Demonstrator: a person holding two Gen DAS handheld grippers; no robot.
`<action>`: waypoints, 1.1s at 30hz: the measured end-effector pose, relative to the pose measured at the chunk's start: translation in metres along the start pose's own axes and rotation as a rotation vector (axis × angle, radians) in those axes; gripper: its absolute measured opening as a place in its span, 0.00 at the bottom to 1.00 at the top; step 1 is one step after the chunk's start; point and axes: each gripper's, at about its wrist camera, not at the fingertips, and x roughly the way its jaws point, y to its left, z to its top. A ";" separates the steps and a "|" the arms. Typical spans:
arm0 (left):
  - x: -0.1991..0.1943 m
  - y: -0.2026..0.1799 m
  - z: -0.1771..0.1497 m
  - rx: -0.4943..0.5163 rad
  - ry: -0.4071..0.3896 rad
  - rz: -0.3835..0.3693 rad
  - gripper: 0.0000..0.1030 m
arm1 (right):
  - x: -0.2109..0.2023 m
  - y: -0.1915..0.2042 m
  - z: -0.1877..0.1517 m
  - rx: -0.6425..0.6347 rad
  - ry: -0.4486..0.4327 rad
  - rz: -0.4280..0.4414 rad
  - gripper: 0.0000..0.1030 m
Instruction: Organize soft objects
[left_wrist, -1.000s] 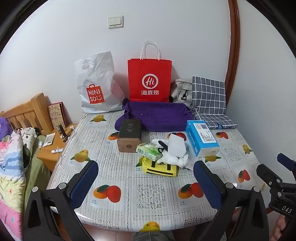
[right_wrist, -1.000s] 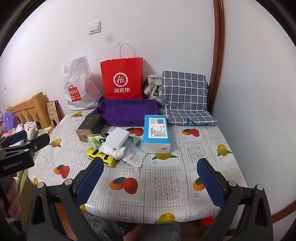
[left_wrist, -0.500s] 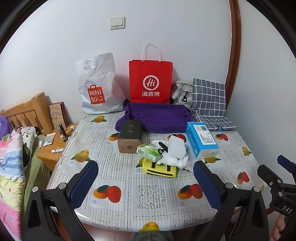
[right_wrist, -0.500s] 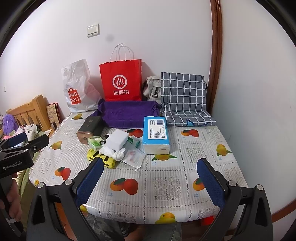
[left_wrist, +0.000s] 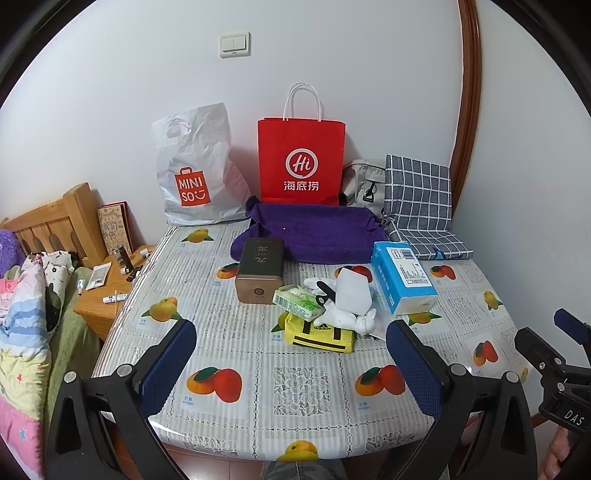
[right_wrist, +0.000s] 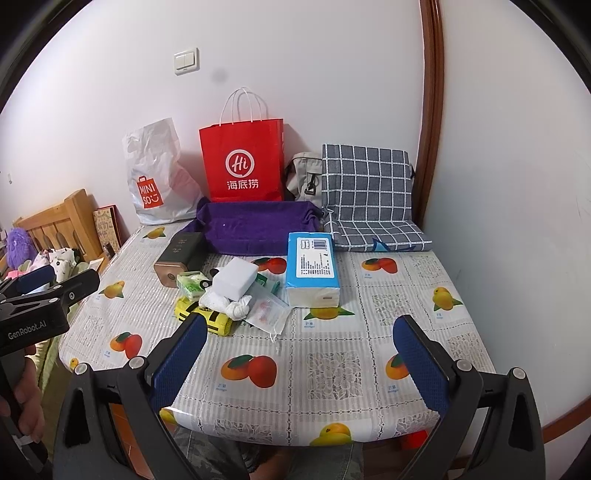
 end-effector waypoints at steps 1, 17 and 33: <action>0.000 0.000 0.000 0.000 0.000 0.000 1.00 | 0.000 0.000 0.000 0.000 -0.001 0.000 0.97; -0.005 0.001 0.006 -0.003 0.000 -0.001 1.00 | -0.003 0.001 0.001 0.005 -0.004 0.009 0.97; -0.006 0.000 0.006 -0.002 -0.002 -0.002 1.00 | -0.004 0.001 0.001 0.007 -0.005 0.012 0.97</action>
